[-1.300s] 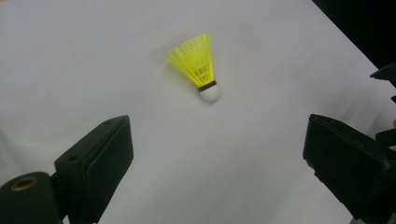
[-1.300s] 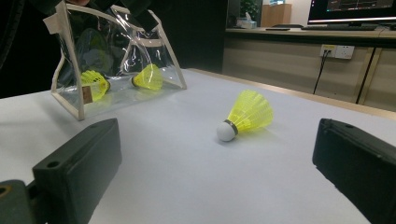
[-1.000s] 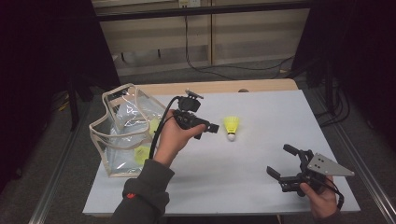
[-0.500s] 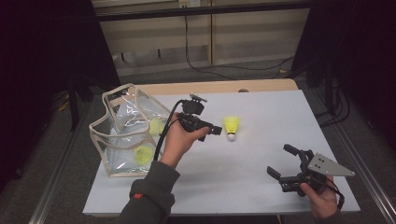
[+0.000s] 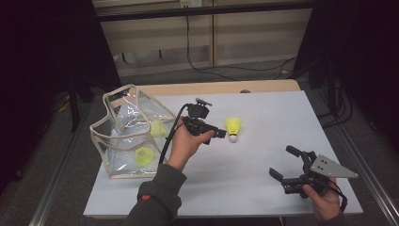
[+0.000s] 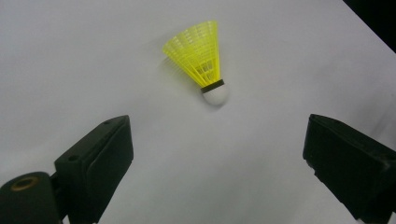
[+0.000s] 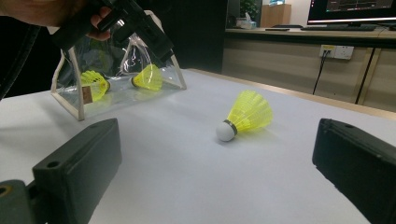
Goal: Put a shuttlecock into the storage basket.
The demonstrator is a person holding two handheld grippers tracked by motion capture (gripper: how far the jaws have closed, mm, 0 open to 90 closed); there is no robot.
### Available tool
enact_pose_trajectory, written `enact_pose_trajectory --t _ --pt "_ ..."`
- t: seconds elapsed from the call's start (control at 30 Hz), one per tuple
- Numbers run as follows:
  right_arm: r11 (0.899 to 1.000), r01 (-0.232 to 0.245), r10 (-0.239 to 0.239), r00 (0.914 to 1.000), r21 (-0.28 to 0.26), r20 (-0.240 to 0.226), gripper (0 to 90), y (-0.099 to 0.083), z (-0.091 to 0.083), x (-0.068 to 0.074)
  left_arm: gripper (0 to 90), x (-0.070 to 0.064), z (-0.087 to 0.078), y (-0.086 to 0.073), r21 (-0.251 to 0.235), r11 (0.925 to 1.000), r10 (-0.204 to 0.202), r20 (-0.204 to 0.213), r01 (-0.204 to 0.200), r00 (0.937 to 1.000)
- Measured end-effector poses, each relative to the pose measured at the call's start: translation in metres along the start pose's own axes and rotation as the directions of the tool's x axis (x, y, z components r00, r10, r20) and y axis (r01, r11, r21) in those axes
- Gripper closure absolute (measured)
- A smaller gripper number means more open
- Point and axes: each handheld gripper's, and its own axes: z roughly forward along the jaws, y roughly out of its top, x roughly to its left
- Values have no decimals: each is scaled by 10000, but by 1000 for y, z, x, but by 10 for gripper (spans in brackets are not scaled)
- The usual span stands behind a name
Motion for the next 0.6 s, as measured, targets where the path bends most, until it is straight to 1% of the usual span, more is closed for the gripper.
enact_pose_trajectory --t 0.03,0.23,0.5,0.53,0.6 --pt "10000 17 -17 10000 17 -4 10 0 0 0 85 0 1 0 40 10000 55 -20 -55 10000" --pt "10000 20 -20 10000 28 -5 11 0 0 0 85 -2 7 -1 56 10000 59 -119 -58 9999" --pt "10000 -20 20 10000 1 6 11 0 -1 0 85 -4 16 -2 41 10000 -23 -122 24 9999" --pt "10000 4 -4 10000 8 11 11 0 -1 0 85 -4 17 -2 95 10000 -21 -120 22 9999" --pt "10000 11 -11 10000 12 9 11 0 -1 0 85 -4 19 -2 75 10000 14 -196 -12 9998"
